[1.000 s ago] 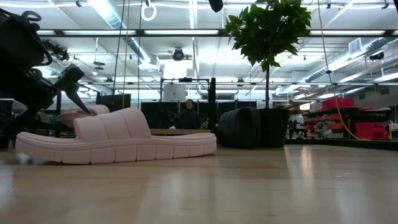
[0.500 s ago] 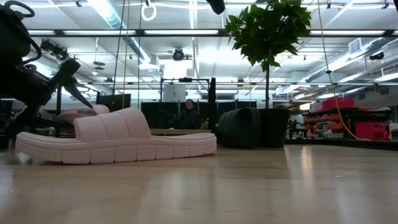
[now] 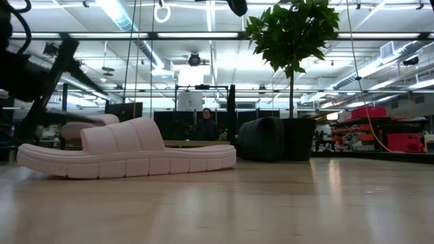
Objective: Pick and place slides into the shelf
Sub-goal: Put the pink slide on the shelf
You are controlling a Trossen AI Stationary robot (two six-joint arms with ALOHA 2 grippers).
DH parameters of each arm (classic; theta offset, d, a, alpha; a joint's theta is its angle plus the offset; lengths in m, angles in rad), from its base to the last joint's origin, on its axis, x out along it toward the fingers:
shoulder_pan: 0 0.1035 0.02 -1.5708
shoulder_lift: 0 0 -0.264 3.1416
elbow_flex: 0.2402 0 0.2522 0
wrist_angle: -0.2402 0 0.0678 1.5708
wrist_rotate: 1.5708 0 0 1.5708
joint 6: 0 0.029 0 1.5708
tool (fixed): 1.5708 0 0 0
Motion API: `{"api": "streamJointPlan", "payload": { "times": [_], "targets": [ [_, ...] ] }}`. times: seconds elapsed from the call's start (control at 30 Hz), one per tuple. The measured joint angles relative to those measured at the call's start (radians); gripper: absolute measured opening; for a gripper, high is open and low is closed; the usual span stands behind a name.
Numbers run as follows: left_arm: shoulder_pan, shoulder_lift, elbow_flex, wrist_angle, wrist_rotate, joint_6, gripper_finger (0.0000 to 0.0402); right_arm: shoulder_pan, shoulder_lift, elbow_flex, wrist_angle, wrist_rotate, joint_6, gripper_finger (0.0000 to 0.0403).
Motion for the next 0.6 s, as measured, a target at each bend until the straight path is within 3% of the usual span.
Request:
{"api": "streamJointPlan", "payload": {
  "times": [0.13,0.4,0.6],
  "targets": [
    [-0.023,0.000,0.000,0.209,-0.030,0.204,0.0271,0.041,0.000,-0.051,-0.019,-0.023,0.033,0.0208],
    [-0.053,0.000,0.001,0.655,0.025,0.715,0.0258,0.140,0.000,-0.214,-0.023,-0.024,0.129,0.0208],
    [-0.098,0.002,0.071,0.738,0.026,0.939,0.0245,0.220,0.000,-0.334,-0.019,0.023,0.194,0.0208]
  ]
}}
